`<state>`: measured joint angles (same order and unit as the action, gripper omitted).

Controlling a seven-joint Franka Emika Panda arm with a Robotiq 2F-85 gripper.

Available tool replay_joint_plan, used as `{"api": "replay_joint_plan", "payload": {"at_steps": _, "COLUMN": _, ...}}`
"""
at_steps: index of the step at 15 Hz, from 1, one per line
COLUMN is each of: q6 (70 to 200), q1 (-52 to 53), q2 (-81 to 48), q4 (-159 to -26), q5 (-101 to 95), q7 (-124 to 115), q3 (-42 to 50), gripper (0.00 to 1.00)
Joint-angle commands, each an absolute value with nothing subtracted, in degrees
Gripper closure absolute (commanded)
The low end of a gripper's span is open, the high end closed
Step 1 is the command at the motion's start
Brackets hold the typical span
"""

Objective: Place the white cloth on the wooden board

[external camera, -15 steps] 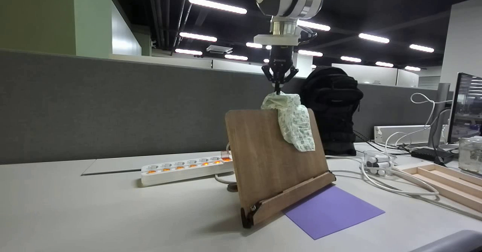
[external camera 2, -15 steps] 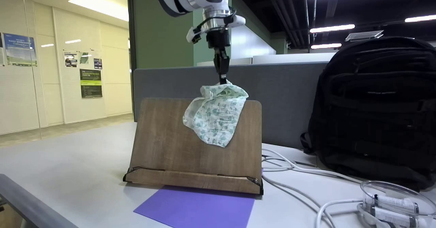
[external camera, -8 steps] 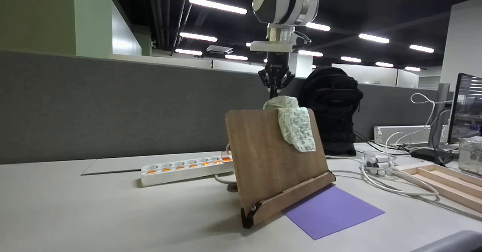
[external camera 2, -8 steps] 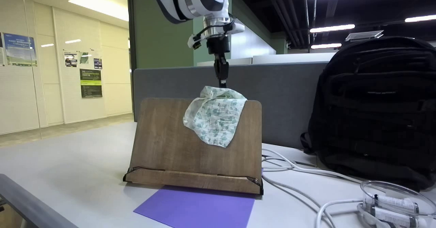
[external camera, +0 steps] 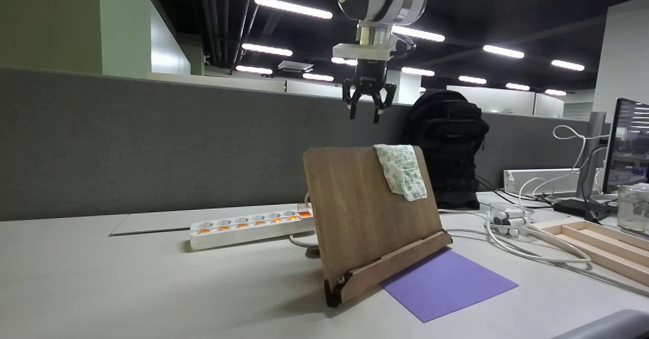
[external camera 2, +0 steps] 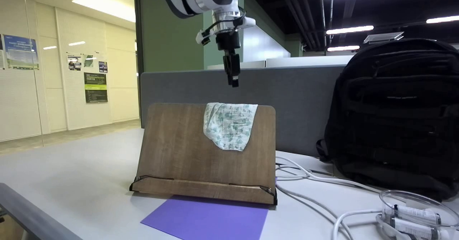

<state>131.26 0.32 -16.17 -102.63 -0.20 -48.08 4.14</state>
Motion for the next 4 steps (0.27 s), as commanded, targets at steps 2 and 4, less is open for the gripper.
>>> {"api": "replay_joint_plan", "payload": {"at_steps": 2, "q6": 128.13, "q1": 1.09, "q2": -11.92, "q4": -104.18, "q5": -3.58, "q7": -47.63, "q3": 5.28, "gripper": 0.00}}
{"api": "replay_joint_plan", "payload": {"at_steps": 4, "q6": 125.66, "q1": 0.50, "q2": -9.27, "q4": -106.12, "q5": -4.33, "q7": -45.06, "q3": 5.11, "gripper": 0.00}}
